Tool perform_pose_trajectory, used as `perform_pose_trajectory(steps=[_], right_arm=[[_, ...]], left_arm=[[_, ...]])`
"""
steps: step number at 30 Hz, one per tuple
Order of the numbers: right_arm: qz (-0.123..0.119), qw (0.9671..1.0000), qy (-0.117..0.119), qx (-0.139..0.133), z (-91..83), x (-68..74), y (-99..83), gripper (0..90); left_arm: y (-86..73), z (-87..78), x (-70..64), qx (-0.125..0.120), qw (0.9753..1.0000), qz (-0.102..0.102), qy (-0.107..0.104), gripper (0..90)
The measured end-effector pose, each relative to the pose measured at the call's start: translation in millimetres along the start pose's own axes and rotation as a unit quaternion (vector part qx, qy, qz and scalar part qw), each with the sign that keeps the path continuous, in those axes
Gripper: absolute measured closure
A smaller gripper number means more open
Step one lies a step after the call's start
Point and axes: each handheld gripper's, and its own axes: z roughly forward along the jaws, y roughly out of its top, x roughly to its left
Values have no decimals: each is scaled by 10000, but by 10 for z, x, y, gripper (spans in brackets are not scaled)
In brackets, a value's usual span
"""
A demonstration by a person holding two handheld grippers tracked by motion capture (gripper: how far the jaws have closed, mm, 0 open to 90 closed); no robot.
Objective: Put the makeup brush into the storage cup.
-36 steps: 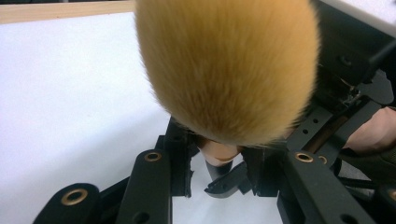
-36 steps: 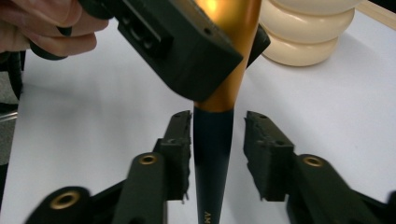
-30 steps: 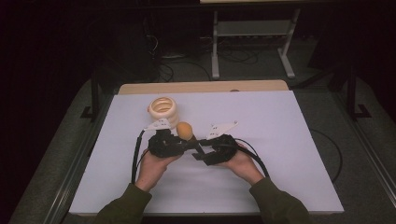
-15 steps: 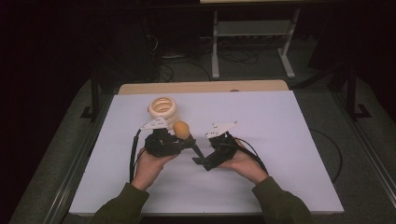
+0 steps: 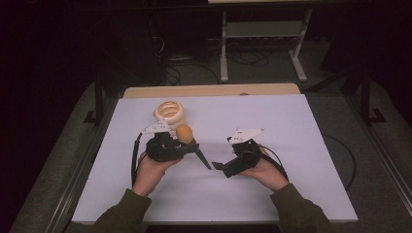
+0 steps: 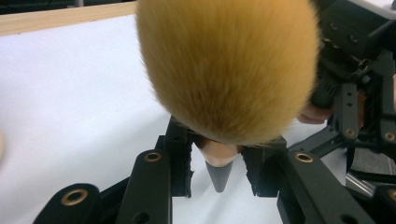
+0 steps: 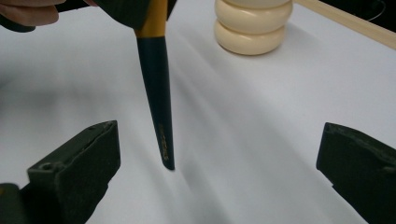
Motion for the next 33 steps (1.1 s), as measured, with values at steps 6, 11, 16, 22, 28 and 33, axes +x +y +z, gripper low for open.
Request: perform_pose_trajectory(steps=[6,11,16,22,28,33], right_arm=[[90,9998,-90,-126,-169,-27,-79,0],[122,9996,-177,-203,-294,-46,-137,0],[162,9990,-275,-311,-416,-76,-210,0],[202,9983,-420,-360,-554,-94,-326,0],[306,9971,-545,-429,-721,-113,-455,0],[440,9959,-573,-540,-842,-146,-582,0]], left_arm=[[10,-50,28,44,10000,47,48,654],[16,-90,50,31,9999,41,86,654],[23,-123,72,64,9999,55,105,654],[31,-153,88,22,9999,8,123,654],[60,-214,120,28,9998,56,197,654],[87,-290,163,-41,9996,40,292,654]])
